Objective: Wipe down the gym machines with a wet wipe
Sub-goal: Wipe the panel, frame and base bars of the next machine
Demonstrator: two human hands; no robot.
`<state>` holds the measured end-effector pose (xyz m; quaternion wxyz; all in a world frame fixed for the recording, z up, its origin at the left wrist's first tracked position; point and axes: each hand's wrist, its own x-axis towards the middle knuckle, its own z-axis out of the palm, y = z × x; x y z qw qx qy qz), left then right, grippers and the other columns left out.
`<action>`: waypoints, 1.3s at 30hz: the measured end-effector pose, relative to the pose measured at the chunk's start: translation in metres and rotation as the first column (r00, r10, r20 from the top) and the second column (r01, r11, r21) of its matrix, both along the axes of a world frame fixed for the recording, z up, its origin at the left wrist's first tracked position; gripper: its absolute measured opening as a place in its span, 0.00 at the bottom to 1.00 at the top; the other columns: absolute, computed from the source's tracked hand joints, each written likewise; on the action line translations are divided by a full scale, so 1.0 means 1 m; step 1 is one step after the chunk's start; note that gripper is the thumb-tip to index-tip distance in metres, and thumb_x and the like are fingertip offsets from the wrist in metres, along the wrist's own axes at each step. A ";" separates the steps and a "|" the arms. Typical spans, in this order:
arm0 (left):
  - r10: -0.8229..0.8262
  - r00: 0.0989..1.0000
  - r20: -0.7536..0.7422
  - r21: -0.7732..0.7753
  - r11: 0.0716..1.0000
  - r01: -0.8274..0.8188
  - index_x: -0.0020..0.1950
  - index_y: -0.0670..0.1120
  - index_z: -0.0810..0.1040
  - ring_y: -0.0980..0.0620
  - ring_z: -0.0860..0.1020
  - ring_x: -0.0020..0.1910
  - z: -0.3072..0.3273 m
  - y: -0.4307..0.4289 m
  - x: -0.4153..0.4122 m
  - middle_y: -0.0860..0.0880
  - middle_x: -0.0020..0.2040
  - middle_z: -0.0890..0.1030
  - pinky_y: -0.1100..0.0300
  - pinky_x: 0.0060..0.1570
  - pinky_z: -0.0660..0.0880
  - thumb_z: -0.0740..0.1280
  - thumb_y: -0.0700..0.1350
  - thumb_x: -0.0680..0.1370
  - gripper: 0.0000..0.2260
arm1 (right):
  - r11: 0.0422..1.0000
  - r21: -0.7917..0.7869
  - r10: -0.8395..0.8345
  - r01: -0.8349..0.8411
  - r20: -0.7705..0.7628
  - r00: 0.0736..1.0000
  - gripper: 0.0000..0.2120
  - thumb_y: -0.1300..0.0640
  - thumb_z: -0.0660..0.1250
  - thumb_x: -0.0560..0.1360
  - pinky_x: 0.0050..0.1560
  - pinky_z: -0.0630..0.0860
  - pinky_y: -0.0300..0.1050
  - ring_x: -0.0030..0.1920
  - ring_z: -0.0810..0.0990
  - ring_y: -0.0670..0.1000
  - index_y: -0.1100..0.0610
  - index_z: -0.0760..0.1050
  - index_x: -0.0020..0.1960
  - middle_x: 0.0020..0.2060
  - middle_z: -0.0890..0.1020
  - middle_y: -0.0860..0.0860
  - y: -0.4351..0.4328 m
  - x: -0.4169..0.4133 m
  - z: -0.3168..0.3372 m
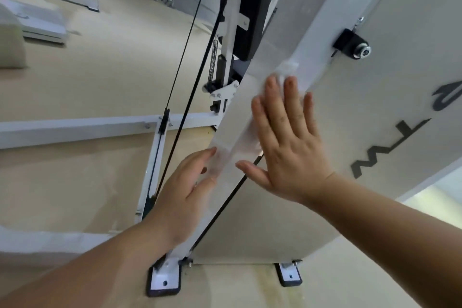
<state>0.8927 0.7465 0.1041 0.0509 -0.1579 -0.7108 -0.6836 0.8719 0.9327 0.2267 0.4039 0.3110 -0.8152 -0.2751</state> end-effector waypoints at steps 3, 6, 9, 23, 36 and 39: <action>-0.015 0.999 0.041 0.095 0.995 0.011 0.60 0.70 0.70 0.64 0.73 0.64 0.005 0.011 0.008 0.66 0.62 0.76 0.70 0.60 0.67 0.56 0.49 0.77 0.17 | 0.965 0.260 -0.040 0.027 0.045 0.998 0.44 0.31 0.56 0.80 0.80 0.40 0.59 0.82 0.45 0.61 0.61 0.51 0.82 0.81 0.51 0.59 0.011 0.010 -0.010; 0.000 1.000 -0.002 0.082 0.997 0.001 0.61 0.71 0.69 0.64 0.73 0.65 0.004 0.014 0.011 0.68 0.62 0.75 0.70 0.61 0.66 0.57 0.45 0.78 0.20 | 0.954 0.297 -0.054 0.046 0.021 0.998 0.43 0.31 0.53 0.81 0.81 0.42 0.59 0.82 0.47 0.61 0.61 0.52 0.82 0.82 0.52 0.59 -0.003 0.011 0.022; -0.061 0.998 0.016 0.081 0.995 0.059 0.61 0.72 0.70 0.62 0.74 0.64 0.004 0.009 0.010 0.65 0.61 0.76 0.63 0.62 0.70 0.58 0.43 0.80 0.22 | 0.957 0.275 -0.082 0.088 -0.034 0.996 0.44 0.31 0.54 0.81 0.81 0.46 0.60 0.82 0.49 0.62 0.63 0.52 0.82 0.81 0.53 0.61 -0.018 0.014 0.057; -0.124 0.981 0.150 -0.141 0.979 0.145 0.81 0.58 0.54 0.67 0.59 0.74 -0.010 -0.005 0.019 0.65 0.77 0.59 0.67 0.70 0.55 0.63 0.41 0.79 0.34 | 0.511 0.624 -0.678 0.592 -0.131 0.723 0.53 0.22 0.36 0.73 0.79 0.38 0.66 0.79 0.57 0.65 0.62 0.67 0.77 0.77 0.65 0.65 -0.102 0.000 0.094; -0.248 0.880 0.405 -0.255 0.894 0.369 0.77 0.71 0.42 0.53 0.66 0.74 -0.070 -0.020 0.009 0.61 0.80 0.56 0.63 0.59 0.71 0.64 0.46 0.77 0.40 | 0.502 0.764 -0.648 0.405 0.021 0.762 0.52 0.25 0.43 0.77 0.78 0.35 0.66 0.80 0.49 0.68 0.69 0.47 0.80 0.80 0.53 0.68 -0.092 0.024 0.016; -0.236 0.891 0.388 -0.258 0.900 0.352 0.77 0.72 0.44 0.55 0.66 0.74 -0.078 -0.021 0.005 0.62 0.78 0.60 0.60 0.64 0.70 0.63 0.45 0.77 0.39 | 0.489 0.750 -0.691 0.445 0.021 0.723 0.52 0.25 0.43 0.77 0.78 0.38 0.67 0.80 0.49 0.70 0.69 0.48 0.80 0.79 0.52 0.69 -0.099 0.025 0.009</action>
